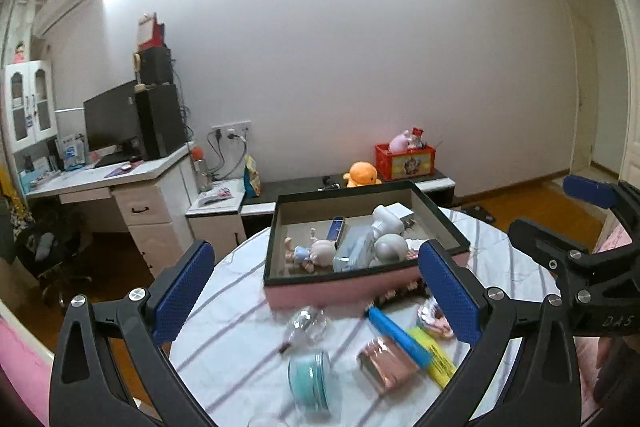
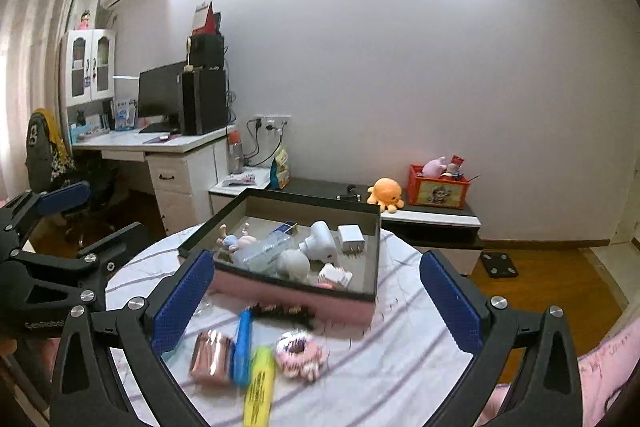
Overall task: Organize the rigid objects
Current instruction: 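Withdraw both grippers from the box back over the bed, then grasp the clear teal-brush case with the left gripper while the right gripper grasps the yellow highlighter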
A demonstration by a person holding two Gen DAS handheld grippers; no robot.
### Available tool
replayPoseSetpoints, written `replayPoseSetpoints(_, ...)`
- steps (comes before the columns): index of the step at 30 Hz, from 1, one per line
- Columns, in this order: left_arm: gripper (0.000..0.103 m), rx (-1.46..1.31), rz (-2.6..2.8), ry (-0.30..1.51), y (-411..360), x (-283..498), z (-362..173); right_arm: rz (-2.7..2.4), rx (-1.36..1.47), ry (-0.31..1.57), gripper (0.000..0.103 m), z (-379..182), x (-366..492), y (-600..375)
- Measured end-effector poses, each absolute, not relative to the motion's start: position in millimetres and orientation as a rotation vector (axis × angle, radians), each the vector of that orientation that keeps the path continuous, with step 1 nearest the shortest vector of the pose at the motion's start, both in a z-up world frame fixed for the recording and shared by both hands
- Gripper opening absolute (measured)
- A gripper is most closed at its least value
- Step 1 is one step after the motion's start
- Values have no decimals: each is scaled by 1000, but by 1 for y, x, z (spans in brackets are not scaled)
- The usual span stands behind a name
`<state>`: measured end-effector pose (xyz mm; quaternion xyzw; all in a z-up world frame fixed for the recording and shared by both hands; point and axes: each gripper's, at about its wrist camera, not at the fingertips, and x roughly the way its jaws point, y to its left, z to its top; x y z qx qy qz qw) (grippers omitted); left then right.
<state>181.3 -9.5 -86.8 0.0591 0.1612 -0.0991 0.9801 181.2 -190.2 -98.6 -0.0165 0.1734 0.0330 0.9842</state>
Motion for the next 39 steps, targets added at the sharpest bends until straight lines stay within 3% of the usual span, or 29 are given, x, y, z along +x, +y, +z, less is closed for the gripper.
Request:
replayPoseSetpoints(8, 103, 86, -192, 267, 2, 129, -87, 23, 3, 309, 103, -107, 130, -189)
replayPoseSetpoints(23, 103, 94, -191, 256, 7, 108, -86, 9, 5, 298, 103, -106, 105, -187)
replayPoseSetpoints(31, 103, 108, -155, 407, 29, 133, -134, -3, 13, 400, 103, -140, 121, -189)
replayPoseSetpoints(39, 103, 89, -137, 583, 46, 160, -188, 46, -14, 643, 103, -212, 171, -176)
